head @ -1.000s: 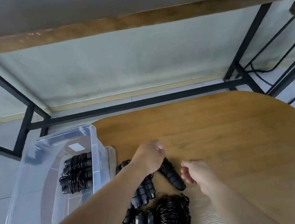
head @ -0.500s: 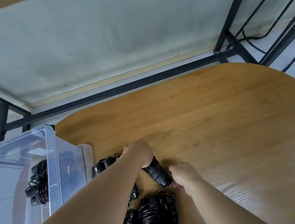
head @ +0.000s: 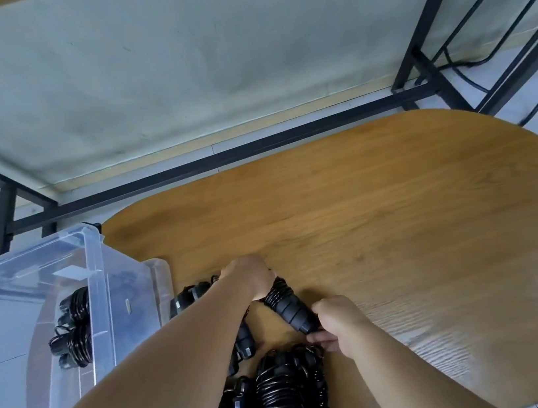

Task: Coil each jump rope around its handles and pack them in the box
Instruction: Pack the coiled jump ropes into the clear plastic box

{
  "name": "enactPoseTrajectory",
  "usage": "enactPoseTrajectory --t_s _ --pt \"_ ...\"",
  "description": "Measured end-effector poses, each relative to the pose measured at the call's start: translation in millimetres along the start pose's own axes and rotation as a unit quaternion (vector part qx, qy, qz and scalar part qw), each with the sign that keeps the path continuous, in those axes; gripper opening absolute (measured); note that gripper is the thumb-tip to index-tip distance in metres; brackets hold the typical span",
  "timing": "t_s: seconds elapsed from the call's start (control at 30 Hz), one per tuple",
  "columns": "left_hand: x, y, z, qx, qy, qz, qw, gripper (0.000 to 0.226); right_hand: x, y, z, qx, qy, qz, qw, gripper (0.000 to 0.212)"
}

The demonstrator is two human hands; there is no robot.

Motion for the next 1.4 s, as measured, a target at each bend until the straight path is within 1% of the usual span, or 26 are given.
enactPoseTrajectory --t_s 0.07,0.13,0.27,0.33,0.43,0.53,0.67,0.7,0.73,0.8,0.83,0.9,1.0,1.07,1.13,1.17,1.23,1.27,1.3,1.33,1.4 --pt "-0.7 -0.6 1.2 -0.018 -0.002 -0.012 1.000 0.045 -1.4 -1.0 0.6 0.009 -0.002 -0.013 1.000 0.022" --pt "-4.3 -4.0 0.5 -0.041 -0.001 -0.033 0.999 0.042 -4.3 -4.6 2.1 0.023 -0.003 -0.025 0.999 0.022" --pt "-16.1 -16.0 -1.3 -0.091 -0.006 -0.071 0.993 0.038 -14.5 -15.4 7.8 0.060 -0.005 -0.038 0.997 0.016" --pt "-27.3 -27.3 0.6 -0.128 -0.012 -0.092 0.987 0.041 -27.7 -20.1 13.9 0.076 -0.017 -0.036 0.996 0.011" --pt "-49.0 -45.2 7.3 -0.195 -0.018 -0.128 0.972 0.047 -49.7 -27.0 26.2 0.100 -0.049 -0.046 0.993 0.014" --pt "-75.7 -63.7 23.0 -0.311 -0.031 -0.184 0.932 0.044 -74.0 -30.3 41.1 0.110 -0.105 -0.060 0.987 0.017" --pt "-117.6 -83.5 68.9 -0.399 -0.044 -0.283 0.871 0.036 -121.5 -14.7 65.9 0.100 -0.198 -0.054 0.974 0.017" --pt "-127.1 -87.0 83.8 -0.411 -0.056 -0.304 0.858 0.035 -130.6 -7.7 72.1 0.094 -0.220 -0.051 0.970 0.013" --pt "-138.3 -89.8 101.5 -0.422 -0.068 -0.326 0.843 0.036 -145.2 2.2 78.6 0.081 -0.246 -0.043 0.965 0.004" --pt "-156.7 -93.6 131.4 -0.446 -0.087 -0.356 0.816 0.036 -166.1 19.7 88.8 0.041 -0.297 -0.038 0.953 0.029" --pt "-165.8 -94.9 147.1 -0.460 -0.099 -0.371 0.801 0.035 -179.0 29.3 94.1 0.030 -0.323 -0.031 0.945 0.037" --pt "-183.3 -93.9 179.2 -0.487 -0.128 -0.395 0.768 0.031 -204.6 50.3 102.9 -0.001 -0.384 -0.025 0.923 0.040" --pt "-202.9 -85.1 222.8 -0.521 -0.169 -0.424 0.721 0.022 -239.7 83.6 111.5 -0.068 -0.472 -0.024 0.879 0.039" --pt "-211.2 -75.5 246.2 -0.537 -0.205 -0.434 0.693 0.018 -258.6 102.9 113.2 -0.107 -0.511 -0.020 0.852 0.039" --pt "-217.7 -62.2 269.3 -0.558 -0.241 -0.440 0.661 0.021 -273.6 124.1 112.6 -0.139 -0.544 -0.008 0.828 0.037" --pt "-219.7 -55.7 277.5 -0.565 -0.254 -0.438 0.652 0.025 -277.4 133.3 111.8 -0.151 -0.558 -0.004 0.816 0.038" --pt "-221.6 -40.6 293.4 -0.566 -0.282 -0.424 0.648 0.030 -285.2 153.6 109.5 -0.181 -0.584 0.003 0.792 0.039" --pt "-221.2 -33.9 299.7 -0.558 -0.292 -0.415 0.657 0.031 -288.3 161.9 107.8 -0.207 -0.591 0.001 0.780 0.039" --pt "-219.3 -27.7 303.8 -0.545 -0.302 -0.400 0.672 0.031 -289.1 167.9 105.9 -0.240 -0.595 -0.003 0.767 0.040" --pt "-215.5 -21.8 309.1 -0.524 -0.312 -0.381 0.695 0.032 -289.7 175.2 104.3 -0.279 -0.596 -0.009 0.753 0.040" --pt "-209.3 -11.7 314.8 -0.468 -0.328 -0.322 0.755 0.032 -287.4 188.0 99.5 -0.364 -0.586 -0.018 0.724 0.037"
Point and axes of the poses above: each hand's wrist, its own x-axis towards the middle knuckle, its own y-axis out of the palm, z = x × y, the point moved 3 cm from there along x, towards the middle knuckle, and after that the axes turned 13 degrees about -z, right-handed, at the moved point
